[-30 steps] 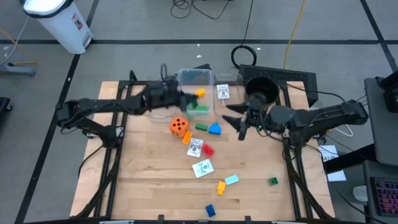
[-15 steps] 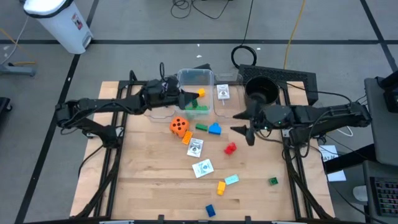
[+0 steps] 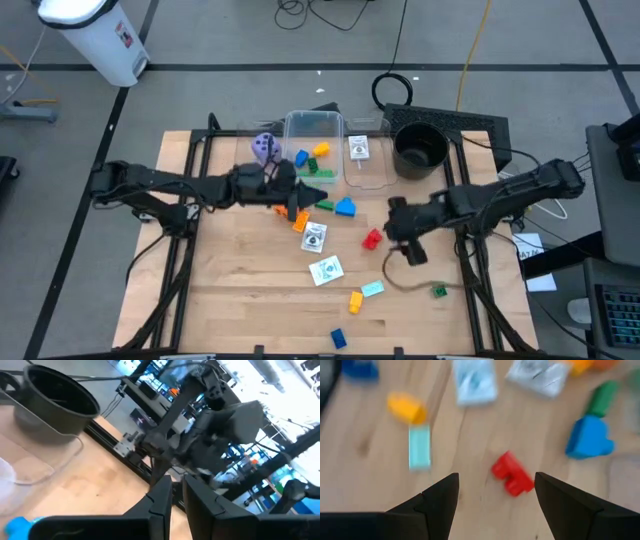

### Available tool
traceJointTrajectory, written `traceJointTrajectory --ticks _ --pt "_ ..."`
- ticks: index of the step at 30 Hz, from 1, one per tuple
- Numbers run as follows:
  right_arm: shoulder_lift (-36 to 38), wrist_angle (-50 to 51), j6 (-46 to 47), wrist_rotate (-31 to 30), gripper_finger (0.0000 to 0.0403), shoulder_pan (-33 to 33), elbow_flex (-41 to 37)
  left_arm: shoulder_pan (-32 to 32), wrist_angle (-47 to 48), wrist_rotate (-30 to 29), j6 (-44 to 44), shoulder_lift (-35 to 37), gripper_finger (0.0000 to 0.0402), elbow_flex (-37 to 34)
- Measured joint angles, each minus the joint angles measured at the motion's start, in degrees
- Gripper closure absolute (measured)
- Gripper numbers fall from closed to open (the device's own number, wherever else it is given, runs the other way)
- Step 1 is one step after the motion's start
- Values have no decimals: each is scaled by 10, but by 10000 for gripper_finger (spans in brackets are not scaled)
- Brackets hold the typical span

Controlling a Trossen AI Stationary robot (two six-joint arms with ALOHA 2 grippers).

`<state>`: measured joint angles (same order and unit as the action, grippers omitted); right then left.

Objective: Pick & Place Toys
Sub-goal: Put the red two stud game piece into the middle transparent bin

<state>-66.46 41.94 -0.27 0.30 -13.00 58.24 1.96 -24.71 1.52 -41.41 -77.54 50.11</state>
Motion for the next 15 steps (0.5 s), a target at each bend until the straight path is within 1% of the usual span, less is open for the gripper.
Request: traceJointTrajectory --ticks 5,10,15 --pt "-79 18 -111 0 149 -13 0 -46 -14 -48 12 0 350 0" --pt "-153 -9 -186 0 149 10 0 -68 -26 -61 12 0 350 0" --pt "-193 -46 -228 -2 149 38 0 -82 -26 -62 5 0 350 0"
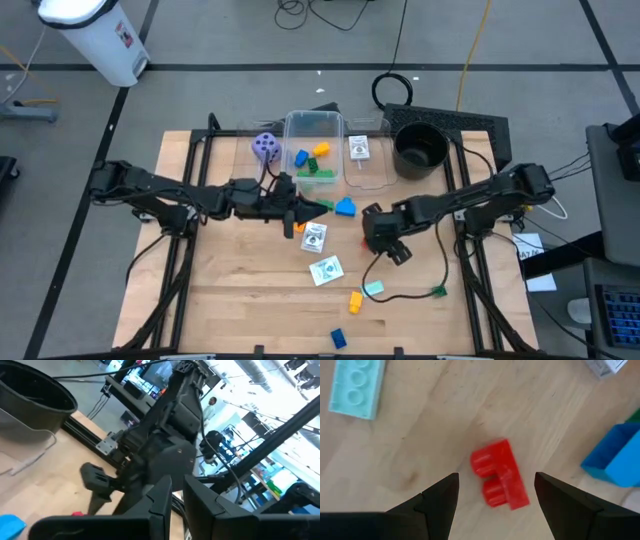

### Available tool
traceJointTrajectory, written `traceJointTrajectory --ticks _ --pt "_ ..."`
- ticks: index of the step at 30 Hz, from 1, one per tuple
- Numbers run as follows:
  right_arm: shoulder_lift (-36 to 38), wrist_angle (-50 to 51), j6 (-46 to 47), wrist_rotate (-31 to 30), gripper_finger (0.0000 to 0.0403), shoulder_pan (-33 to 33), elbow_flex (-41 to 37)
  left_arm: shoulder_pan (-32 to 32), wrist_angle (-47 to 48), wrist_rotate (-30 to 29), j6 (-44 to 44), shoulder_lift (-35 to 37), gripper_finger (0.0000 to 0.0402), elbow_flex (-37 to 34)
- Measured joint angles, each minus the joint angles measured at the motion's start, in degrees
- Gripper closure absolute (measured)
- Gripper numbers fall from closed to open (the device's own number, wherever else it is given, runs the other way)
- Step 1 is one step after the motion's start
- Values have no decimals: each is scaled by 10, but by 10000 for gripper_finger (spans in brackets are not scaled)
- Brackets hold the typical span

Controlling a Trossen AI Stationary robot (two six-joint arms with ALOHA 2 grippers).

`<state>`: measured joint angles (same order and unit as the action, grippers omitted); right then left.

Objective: Pick & Place Toys
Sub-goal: Put the red two stud game piece into the middle transparent bin

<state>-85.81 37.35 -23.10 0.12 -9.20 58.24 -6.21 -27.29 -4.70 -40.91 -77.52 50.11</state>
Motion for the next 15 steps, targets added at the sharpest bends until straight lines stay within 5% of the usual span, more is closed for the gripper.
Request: traceJointTrajectory --ticks 15 --pt "-60 -46 -22 39 174 71 1 -15 1 0 -12 0 350 0"
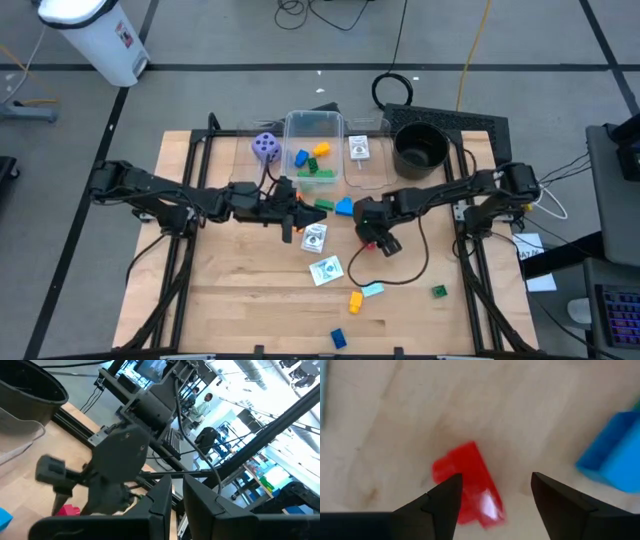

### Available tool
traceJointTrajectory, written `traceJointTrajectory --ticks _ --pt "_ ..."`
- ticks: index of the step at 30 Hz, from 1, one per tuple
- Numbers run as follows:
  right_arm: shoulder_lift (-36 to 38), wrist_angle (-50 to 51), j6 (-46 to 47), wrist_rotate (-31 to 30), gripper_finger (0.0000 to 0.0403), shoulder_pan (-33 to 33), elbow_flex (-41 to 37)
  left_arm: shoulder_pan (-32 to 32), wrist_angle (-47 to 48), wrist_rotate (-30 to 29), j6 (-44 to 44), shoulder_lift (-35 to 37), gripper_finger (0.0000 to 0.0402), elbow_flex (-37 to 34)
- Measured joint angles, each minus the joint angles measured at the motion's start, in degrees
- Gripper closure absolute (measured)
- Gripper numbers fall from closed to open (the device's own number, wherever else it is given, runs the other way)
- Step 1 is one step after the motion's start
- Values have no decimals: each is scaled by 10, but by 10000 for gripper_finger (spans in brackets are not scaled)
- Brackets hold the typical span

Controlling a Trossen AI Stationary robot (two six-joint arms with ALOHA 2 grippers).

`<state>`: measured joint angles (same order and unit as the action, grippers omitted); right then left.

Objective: Pick & Place Toys
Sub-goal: Put the red two stud game piece into the middle transparent bin

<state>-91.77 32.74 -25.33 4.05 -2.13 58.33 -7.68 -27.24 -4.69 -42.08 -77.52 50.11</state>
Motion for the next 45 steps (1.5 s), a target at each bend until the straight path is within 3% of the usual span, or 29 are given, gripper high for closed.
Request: traceJointTrajectory --ticks 13,22,33,40,45 --pt "-21 6 6 10 246 -1 0 0 0 0 -5 0 350 0" --pt "-22 11 24 7 343 -1 -1 0 0 0 -7 0 350 0" --pt "14 7 72 7 345 -1 -2 0 1 0 -9 0 350 0" --pt "121 -14 143 9 345 -1 -2 0 1 0 -9 0 350 0" --pt "213 -101 261 61 345 7 -1 0 -8 -29 -5 0 350 0"
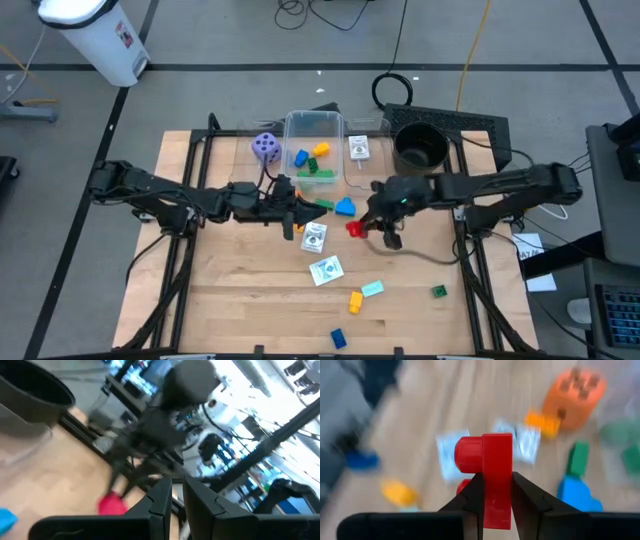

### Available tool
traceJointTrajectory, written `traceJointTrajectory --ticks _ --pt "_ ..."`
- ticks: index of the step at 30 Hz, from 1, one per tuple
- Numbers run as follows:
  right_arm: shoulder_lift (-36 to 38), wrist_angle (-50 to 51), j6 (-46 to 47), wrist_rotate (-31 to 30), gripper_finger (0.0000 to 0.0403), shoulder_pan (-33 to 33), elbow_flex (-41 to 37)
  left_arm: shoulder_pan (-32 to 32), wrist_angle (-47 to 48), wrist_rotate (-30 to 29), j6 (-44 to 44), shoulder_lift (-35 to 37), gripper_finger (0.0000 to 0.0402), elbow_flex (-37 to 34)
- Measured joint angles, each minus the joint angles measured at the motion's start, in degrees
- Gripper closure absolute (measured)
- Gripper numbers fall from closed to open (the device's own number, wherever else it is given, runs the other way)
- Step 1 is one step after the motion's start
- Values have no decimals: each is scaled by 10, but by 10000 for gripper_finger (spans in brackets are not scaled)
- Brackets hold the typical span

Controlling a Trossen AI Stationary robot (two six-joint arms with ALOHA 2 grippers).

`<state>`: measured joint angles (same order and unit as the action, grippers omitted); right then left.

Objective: Pick & Place Toys
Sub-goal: Put the red two stud game piece into the middle transparent bin

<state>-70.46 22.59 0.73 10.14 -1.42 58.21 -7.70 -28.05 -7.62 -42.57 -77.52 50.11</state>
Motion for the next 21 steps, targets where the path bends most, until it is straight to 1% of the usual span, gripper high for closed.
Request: traceJointTrajectory --ticks 3,6,8,10,12,18,21 --pt "33 -64 76 22 345 9 0 0 -27 -22 24 0 350 0" --pt "46 -126 139 46 345 16 0 0 -52 -46 58 0 350 0" --pt "45 -176 173 70 345 20 0 1 -76 -56 78 0 350 1" --pt "43 -220 201 87 345 22 0 1 -77 -60 97 0 350 11" --pt "37 -269 220 94 345 25 0 1 -68 -60 117 0 350 24" --pt "17 -374 284 98 345 50 0 2 -60 -61 168 0 348 59" --pt "3 -438 315 113 345 64 1 8 -60 -60 166 0 330 74"
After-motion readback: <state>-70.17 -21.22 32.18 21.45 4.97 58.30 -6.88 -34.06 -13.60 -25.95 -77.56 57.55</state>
